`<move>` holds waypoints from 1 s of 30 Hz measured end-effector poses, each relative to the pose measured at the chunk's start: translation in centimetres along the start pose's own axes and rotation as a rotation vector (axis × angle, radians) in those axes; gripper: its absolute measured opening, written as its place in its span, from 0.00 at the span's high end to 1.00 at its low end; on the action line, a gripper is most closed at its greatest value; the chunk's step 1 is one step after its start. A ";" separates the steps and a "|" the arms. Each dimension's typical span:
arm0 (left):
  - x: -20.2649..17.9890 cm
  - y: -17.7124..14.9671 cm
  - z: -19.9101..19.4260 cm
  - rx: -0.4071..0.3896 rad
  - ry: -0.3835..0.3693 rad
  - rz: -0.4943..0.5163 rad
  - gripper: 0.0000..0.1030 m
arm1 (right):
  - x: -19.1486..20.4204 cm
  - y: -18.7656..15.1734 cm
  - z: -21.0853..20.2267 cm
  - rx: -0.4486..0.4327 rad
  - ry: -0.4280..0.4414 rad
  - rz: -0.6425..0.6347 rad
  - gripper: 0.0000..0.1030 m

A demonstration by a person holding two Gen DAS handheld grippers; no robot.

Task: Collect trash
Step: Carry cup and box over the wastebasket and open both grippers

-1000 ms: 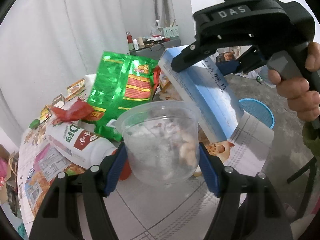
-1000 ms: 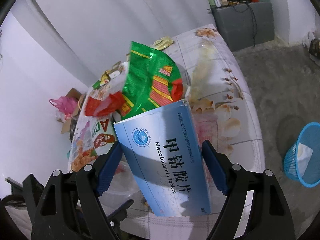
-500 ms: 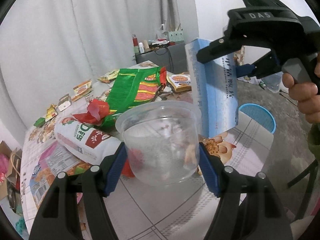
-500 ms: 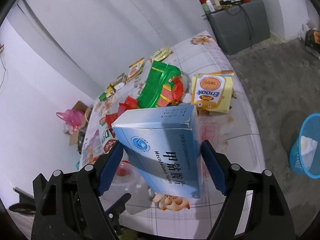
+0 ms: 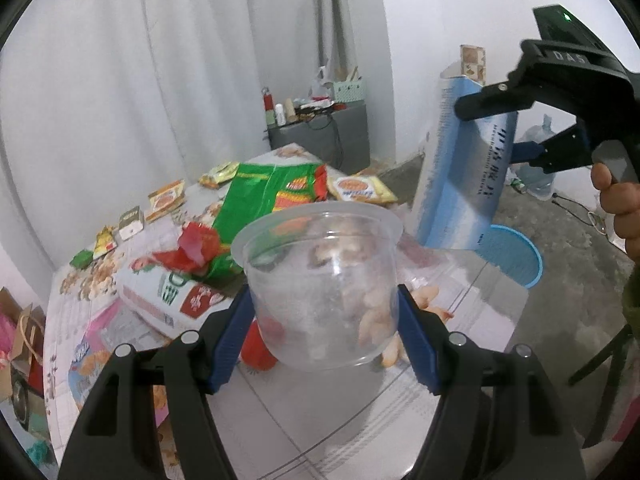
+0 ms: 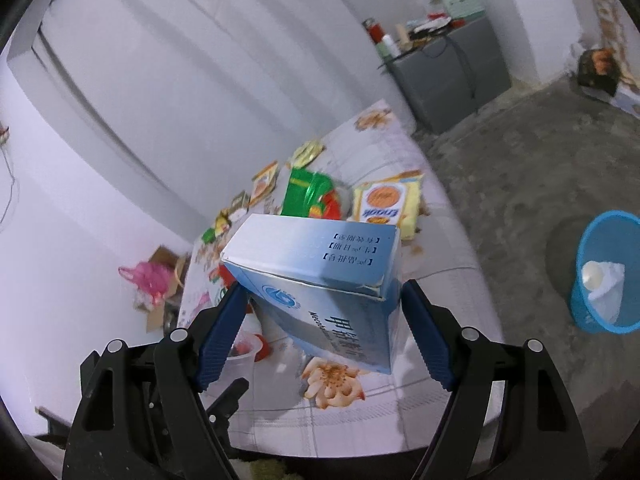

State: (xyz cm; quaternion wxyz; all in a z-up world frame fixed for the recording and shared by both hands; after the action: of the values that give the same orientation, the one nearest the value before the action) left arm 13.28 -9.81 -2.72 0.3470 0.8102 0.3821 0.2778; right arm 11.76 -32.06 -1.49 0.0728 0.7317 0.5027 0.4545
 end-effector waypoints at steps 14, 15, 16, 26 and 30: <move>-7.0 6.5 0.8 -0.037 -0.186 0.102 0.34 | -8.7 0.1 -11.4 -0.230 -0.133 0.149 0.28; -7.5 7.0 1.1 -0.032 -0.203 0.106 0.34 | -9.3 0.2 -11.8 -0.241 -0.150 0.158 0.28; -8.7 8.0 1.7 -0.021 -0.244 0.123 0.34 | -10.2 0.1 -12.5 -0.257 -0.177 0.171 0.28; -24.3 14.5 9.3 0.172 -0.544 0.314 0.34 | -20.4 0.8 -15.4 -0.358 -0.354 0.354 0.28; -31.8 15.0 13.3 0.231 -0.591 0.416 0.34 | -25.1 1.3 -14.9 -0.357 -0.409 0.431 0.28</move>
State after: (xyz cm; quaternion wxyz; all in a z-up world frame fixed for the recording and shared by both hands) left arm 11.63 -47.33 -5.00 0.2850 0.9493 0.1217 0.0517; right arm -0.42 -58.11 -7.00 0.2010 0.8727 0.2242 0.3843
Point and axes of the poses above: each gripper's, at about its wrist camera, not at the fingertips, and z roughly the way its jaws point, x to its left, y to its top, the point moved 6 cm from there along z, roughly the way its jaws point, and after that the axes turned 4 degrees about y, right-handed, at the moved point
